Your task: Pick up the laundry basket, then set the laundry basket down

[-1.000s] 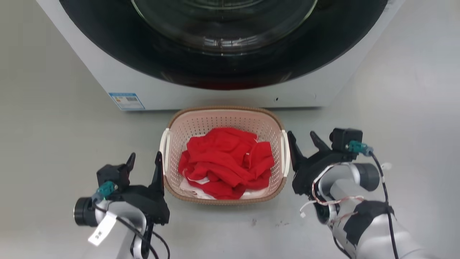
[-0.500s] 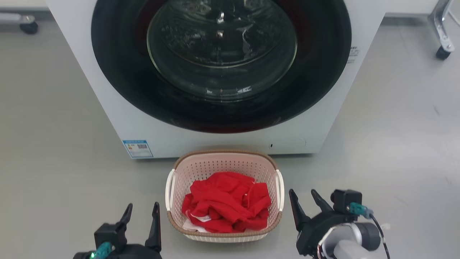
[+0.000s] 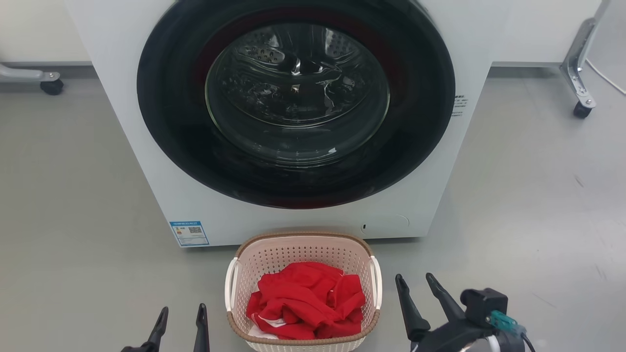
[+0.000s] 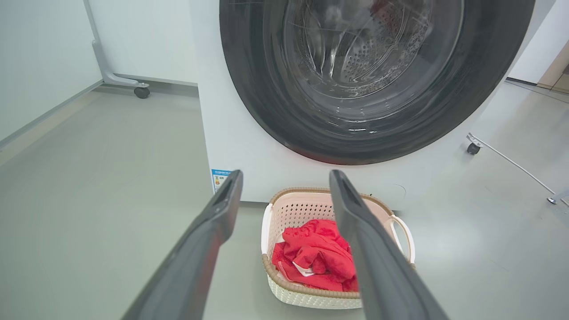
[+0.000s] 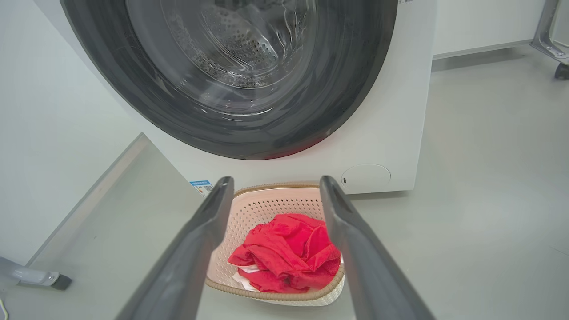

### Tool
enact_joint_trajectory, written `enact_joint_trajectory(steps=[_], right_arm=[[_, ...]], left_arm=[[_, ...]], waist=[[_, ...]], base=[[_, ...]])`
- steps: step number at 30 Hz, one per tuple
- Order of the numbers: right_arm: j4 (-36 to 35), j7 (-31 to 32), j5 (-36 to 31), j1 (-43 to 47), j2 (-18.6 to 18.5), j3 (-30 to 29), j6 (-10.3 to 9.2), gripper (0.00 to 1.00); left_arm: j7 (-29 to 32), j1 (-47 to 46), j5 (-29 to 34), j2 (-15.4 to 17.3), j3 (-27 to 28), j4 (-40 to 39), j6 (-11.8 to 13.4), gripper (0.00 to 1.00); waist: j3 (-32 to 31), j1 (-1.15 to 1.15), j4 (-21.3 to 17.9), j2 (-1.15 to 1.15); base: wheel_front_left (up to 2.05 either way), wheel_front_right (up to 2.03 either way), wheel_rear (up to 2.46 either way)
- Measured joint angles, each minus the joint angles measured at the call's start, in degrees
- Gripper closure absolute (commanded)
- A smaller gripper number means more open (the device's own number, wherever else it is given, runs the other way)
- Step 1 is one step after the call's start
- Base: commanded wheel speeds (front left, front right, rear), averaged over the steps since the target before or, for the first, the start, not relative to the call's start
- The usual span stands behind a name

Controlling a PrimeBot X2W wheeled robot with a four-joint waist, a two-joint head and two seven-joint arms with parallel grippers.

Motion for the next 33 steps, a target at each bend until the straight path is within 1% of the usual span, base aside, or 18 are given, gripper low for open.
enact_joint_trajectory(steps=[7, 10, 13, 15, 21, 33], right_arm=[[-5.4, 0.0, -5.3, 5.3, 0.2, -5.3, -0.11, 0.0], [-7.1, 0.0, -7.8, 6.4, 0.8, -6.7, -0.11, 0.0], [-9.2, 0.0, -9.7, 7.7, 1.5, -8.4, -0.11, 0.0], [-10.1, 0.0, -11.2, 8.7, 1.5, -9.2, -0.11, 0.0], [-13.3, 0.0, -14.1, 11.3, 2.2, -11.4, -0.11, 0.0], [-17.1, 0.0, -18.2, 12.8, 3.2, -14.0, -0.11, 0.0]], left_arm=[[0.0, 2.8, 1.0, -1.3, 2.4, -2.9, 0.0, 0.0], [0.0, 3.6, 1.4, -1.6, 3.6, -3.6, 0.0, 0.0], [0.0, 3.6, 1.9, -1.9, 3.6, -4.4, 0.0, 0.0], [0.0, 3.6, 3.0, -2.2, 3.6, -4.9, 0.0, 0.0], [0.0, 3.9, 3.6, -2.6, 4.0, -6.2, 0.0, 0.0], [0.0, 4.6, 5.1, -2.9, 4.3, -7.8, 0.0, 0.0]], waist=[[-0.6, 0.01, -0.4, 0.01], [-0.6, 0.01, -0.7, 0.01], [-0.6, 0.01, -1.0, 0.01], [-0.6, 0.01, -1.1, 0.01], [-0.4, 0.01, -1.5, 0.01], [-0.1, 0.01, -1.9, 0.01]], base=[[0.0, 0.0, 0.0], [0.0, 0.0, 0.0], [0.0, 0.0, 0.0], [0.0, 0.0, 0.0], [0.0, 0.0, 0.0], [0.0, 0.0, 0.0]])
